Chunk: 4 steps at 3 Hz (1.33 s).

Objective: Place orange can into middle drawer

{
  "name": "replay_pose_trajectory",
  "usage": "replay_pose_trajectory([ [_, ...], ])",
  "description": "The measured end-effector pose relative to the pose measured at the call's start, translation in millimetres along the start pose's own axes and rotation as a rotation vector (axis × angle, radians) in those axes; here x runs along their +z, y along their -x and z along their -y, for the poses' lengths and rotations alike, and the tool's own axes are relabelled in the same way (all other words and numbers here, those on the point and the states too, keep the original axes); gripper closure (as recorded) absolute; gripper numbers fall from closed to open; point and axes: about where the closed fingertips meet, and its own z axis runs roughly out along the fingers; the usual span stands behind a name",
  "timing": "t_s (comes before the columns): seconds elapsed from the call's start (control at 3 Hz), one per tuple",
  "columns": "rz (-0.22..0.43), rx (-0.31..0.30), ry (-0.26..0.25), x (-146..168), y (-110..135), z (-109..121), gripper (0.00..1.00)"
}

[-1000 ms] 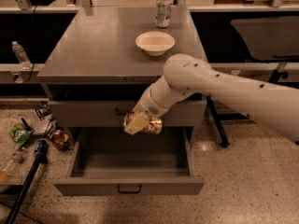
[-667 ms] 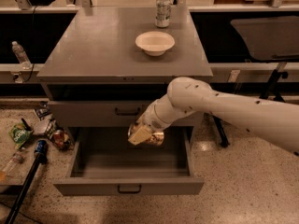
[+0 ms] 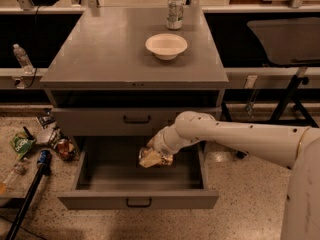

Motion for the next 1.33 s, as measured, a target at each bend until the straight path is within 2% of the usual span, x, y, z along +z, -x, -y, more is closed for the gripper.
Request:
replay_pose_trajectory([
  [0.33, -0.002, 0.003, 0.005, 3, -2, -1, 1.0],
  [0.67, 0.021, 0.076, -0.009, 25, -24, -6, 1.0],
  [1.0, 0.039, 0.134, -0.008, 57, -50, -13, 0.81],
  [1.33, 0.041, 0.152, -0.01, 79, -65, -16, 0.58],
])
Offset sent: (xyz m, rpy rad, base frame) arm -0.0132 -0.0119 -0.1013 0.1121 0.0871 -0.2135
